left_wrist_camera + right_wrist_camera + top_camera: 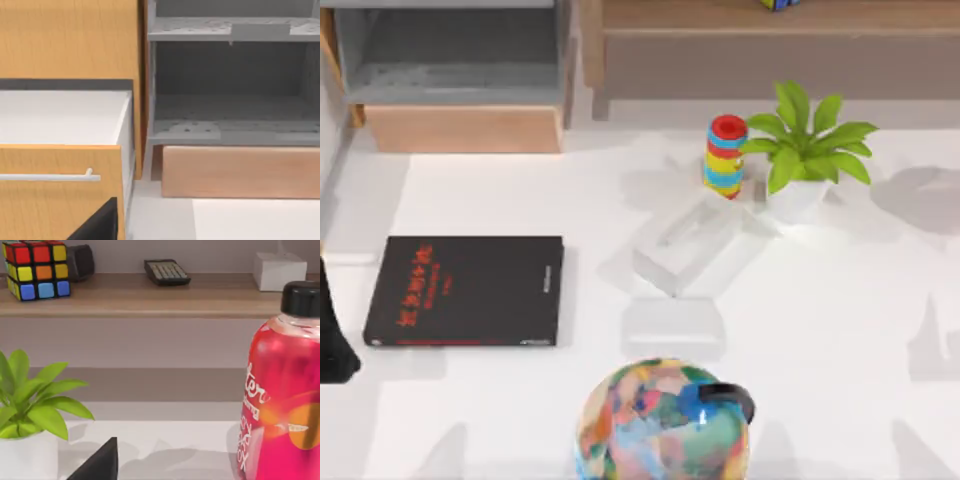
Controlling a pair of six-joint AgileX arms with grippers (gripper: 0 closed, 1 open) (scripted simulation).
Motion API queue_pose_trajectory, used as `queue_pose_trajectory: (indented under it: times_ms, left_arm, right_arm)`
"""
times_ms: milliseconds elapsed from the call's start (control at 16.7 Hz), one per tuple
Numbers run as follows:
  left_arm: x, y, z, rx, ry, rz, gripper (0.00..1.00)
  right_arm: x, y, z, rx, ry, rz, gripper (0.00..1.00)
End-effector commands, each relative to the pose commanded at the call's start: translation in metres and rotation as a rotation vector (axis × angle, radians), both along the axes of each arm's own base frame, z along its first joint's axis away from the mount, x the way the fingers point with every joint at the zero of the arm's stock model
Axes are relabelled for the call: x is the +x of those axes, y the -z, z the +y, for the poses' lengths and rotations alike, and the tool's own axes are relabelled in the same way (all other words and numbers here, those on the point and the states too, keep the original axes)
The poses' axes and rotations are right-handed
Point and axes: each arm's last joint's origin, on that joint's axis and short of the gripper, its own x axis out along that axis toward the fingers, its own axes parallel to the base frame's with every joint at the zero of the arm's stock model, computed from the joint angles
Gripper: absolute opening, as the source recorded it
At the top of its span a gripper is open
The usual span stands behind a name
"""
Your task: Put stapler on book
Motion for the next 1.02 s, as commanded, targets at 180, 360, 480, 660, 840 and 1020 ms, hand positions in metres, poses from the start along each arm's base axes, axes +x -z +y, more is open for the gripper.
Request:
queue_pose_trajectory:
  times_ms: [180, 360, 480, 660, 840, 1020]
  left_arm:
    - [0.0, -0.002, 0.0, 0.002, 0.0, 0.002, 1.0]
    - [0.0, -0.022, 0.003, 0.016, -0.016, 0.037, 1.0]
    - [0.001, -0.046, 0.008, 0.026, -0.048, 0.095, 1.0]
    - [0.012, -0.095, 0.02, 0.025, -0.12, 0.211, 1.0]
    - [0.042, -0.154, 0.041, 0.001, -0.204, 0.353, 1.0]
    - [0.095, -0.213, 0.077, -0.032, -0.289, 0.484, 1.0]
  right_arm:
    - [0.0, 0.0, 0.0, 0.0, 0.0, 0.0, 1.0]
    - [0.0, 0.0, 0.0, 0.0, 0.0, 0.0, 1.0]
    - [0.0, 0.0, 0.0, 0.0, 0.0, 0.0, 1.0]
    - [0.0, 0.0, 0.0, 0.0, 0.0, 0.0, 1.0]
    - [0.0, 0.0, 0.0, 0.0, 0.0, 0.0, 1.0]
    - [0.0, 0.0, 0.0, 0.0, 0.0, 0.0, 1.0]
